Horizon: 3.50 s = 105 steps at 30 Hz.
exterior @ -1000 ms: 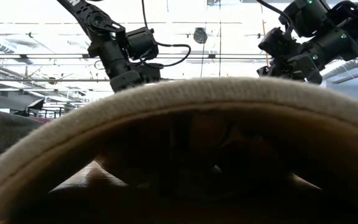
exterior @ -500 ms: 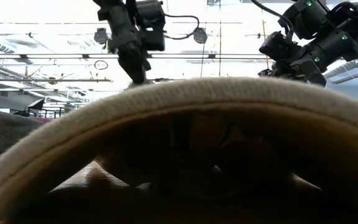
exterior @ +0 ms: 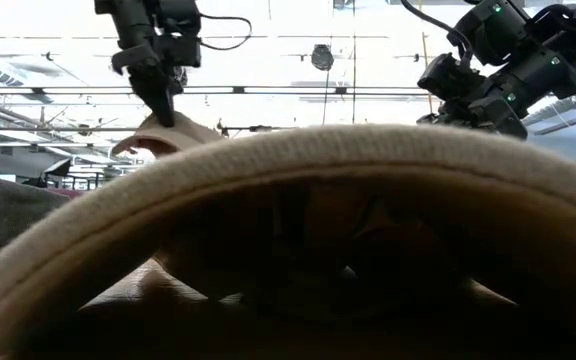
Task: Pick & Place hat
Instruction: Put the top brown cap into the orange bin
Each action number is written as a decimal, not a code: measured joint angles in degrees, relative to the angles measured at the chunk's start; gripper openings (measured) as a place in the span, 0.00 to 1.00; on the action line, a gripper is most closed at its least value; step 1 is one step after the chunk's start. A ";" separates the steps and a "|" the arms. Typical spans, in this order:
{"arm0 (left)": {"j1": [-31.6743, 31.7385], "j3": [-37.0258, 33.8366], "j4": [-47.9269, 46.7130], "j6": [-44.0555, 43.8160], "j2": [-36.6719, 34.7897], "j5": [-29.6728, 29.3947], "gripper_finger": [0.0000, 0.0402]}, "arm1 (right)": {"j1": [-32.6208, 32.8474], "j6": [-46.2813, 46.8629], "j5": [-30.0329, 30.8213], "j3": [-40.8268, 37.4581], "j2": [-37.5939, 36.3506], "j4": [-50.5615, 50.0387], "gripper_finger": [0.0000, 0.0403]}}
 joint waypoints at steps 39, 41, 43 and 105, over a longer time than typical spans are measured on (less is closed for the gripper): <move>21.92 -12.66 12.48 20.49 3.46 -7.51 0.07 | 0.00 -0.69 -0.02 -4.28 -0.02 10.09 0.19; 21.90 -12.68 13.29 20.47 3.49 -7.84 0.10 | 0.01 -0.76 0.00 -4.28 -0.02 10.14 0.19; 21.66 -12.68 13.84 21.06 3.50 -7.59 0.11 | 0.01 -0.76 0.00 -4.28 -0.02 10.01 0.19; 16.80 -12.41 28.56 -4.89 15.63 -11.85 0.40 | -0.01 -1.26 0.11 -4.31 -0.02 9.68 0.19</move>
